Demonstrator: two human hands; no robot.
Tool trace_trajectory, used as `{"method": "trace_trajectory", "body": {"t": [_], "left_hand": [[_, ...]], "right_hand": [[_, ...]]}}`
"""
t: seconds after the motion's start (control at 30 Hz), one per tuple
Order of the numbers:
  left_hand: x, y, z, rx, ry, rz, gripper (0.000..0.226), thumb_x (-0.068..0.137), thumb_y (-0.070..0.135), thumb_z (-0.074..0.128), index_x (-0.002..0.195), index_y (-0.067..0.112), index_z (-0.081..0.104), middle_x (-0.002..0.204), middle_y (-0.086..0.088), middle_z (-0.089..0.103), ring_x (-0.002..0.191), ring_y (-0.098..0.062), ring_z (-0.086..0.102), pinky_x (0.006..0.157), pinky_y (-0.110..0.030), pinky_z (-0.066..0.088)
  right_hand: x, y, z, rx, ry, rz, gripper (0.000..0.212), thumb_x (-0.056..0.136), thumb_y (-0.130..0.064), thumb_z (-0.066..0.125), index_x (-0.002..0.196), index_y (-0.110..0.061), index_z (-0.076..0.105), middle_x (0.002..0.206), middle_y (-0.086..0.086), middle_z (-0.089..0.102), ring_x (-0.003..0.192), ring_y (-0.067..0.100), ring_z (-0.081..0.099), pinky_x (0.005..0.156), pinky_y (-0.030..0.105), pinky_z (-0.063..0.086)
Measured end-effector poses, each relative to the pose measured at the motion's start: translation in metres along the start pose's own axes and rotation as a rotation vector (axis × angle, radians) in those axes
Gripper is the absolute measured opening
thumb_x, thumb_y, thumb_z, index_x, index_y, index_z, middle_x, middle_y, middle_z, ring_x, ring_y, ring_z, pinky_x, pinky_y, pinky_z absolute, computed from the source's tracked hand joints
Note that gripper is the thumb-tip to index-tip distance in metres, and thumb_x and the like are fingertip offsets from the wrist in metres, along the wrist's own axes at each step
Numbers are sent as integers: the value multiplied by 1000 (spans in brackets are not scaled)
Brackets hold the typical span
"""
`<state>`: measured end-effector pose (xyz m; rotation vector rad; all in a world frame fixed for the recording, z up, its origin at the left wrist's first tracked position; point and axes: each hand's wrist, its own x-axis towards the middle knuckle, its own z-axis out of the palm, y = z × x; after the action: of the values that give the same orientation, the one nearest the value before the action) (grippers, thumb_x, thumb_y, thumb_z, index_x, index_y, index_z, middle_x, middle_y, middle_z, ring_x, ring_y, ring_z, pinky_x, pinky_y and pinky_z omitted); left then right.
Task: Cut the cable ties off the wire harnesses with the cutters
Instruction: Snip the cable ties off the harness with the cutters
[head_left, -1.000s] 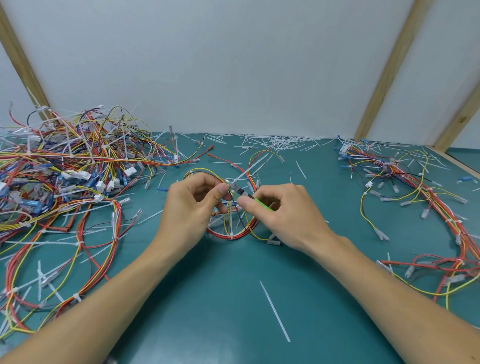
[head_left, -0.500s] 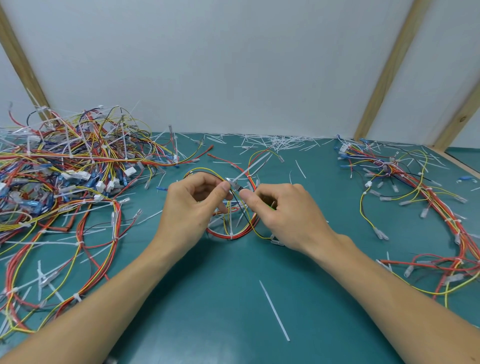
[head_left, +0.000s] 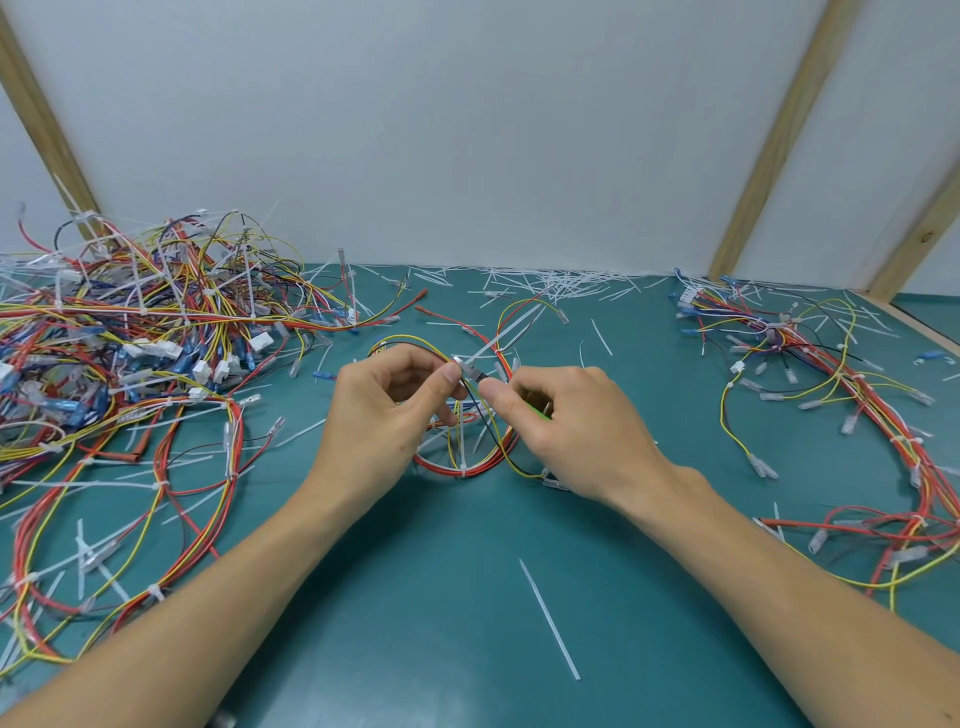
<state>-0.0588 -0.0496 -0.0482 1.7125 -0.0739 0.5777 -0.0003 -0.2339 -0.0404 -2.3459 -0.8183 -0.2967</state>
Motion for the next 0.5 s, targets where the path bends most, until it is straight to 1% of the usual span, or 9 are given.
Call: {"method": "trace_trajectory", "body": {"t": [0.23,0.5], "left_hand": [[0,0,0,-6,-6,0,11,93,14,69,83,16,71,76,-5,75,58,-12,67,51,-11,46],[0,0,0,-1,-12,-2,10,93,13,69,84,15,71,76,-5,74,59,-14,67,51,-11,46]], "right_hand": [[0,0,0,-6,-1,5,63,93,-71,40,69,-15,56,56,2,48,59,19,46,57,37,40],[0,1,0,-5,-9,5,63,94,-71,41,68,-15,55,56,2,48,59,19,46,56,37,38]]}}
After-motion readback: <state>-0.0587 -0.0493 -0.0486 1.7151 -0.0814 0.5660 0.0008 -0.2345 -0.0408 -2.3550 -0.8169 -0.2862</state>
